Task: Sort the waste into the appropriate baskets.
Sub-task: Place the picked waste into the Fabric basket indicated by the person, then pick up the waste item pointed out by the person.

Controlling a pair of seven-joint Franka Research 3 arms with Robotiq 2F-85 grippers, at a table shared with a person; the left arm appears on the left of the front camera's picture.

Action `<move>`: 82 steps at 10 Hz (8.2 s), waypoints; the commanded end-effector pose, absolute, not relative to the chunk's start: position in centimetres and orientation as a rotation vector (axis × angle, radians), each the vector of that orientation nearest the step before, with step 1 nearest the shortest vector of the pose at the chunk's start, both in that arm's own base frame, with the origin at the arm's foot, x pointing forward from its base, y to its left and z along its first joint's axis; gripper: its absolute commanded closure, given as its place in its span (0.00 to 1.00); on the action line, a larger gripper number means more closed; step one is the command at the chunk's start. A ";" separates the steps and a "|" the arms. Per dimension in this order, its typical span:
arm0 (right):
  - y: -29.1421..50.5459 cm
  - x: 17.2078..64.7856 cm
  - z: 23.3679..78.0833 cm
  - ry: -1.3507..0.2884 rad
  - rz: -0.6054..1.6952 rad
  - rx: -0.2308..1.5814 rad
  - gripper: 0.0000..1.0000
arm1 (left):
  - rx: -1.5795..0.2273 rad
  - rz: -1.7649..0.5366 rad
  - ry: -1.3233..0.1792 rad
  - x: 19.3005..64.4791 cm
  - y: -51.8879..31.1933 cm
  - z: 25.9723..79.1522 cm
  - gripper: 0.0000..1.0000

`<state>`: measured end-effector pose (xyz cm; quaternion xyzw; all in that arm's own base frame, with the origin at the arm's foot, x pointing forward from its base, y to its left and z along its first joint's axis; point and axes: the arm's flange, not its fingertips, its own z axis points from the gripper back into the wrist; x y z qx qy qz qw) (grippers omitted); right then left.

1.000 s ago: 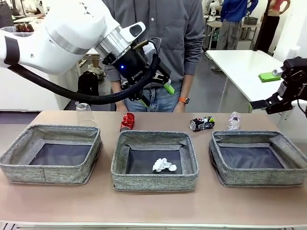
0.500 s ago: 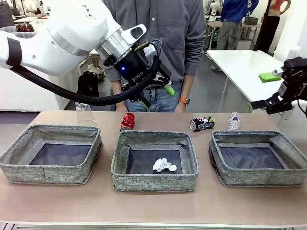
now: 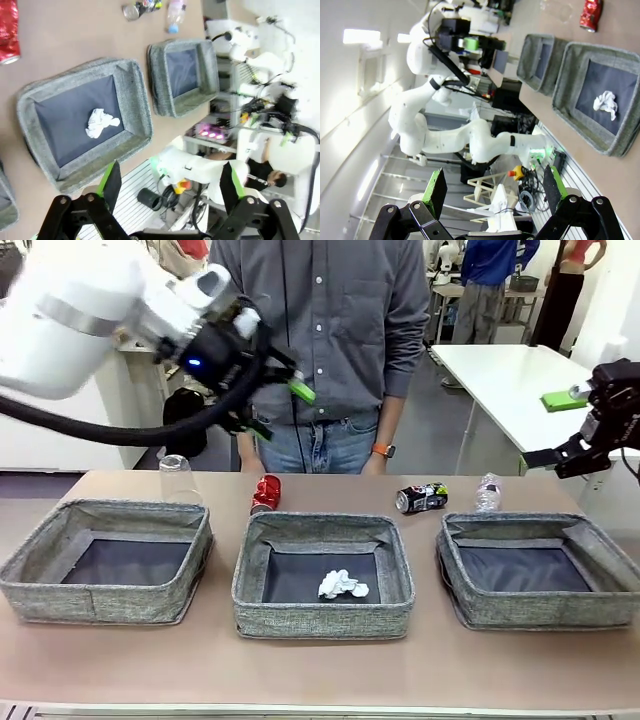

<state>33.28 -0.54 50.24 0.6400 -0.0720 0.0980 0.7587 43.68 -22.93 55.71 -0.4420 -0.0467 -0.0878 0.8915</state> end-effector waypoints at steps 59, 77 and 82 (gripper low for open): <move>12.9 62.2 34.6 -0.209 1.492 -0.034 0.00 | -1.522 -0.277 -0.158 36.2 -6.4 52.2 0.00; 12.6 63.5 31.3 -0.221 1.482 0.081 0.92 | -1.522 -0.277 -0.158 36.2 -6.4 52.2 0.00; 12.3 63.6 32.2 -0.227 1.495 0.036 1.00 | -1.522 -0.277 -0.158 36.2 -6.4 52.2 0.00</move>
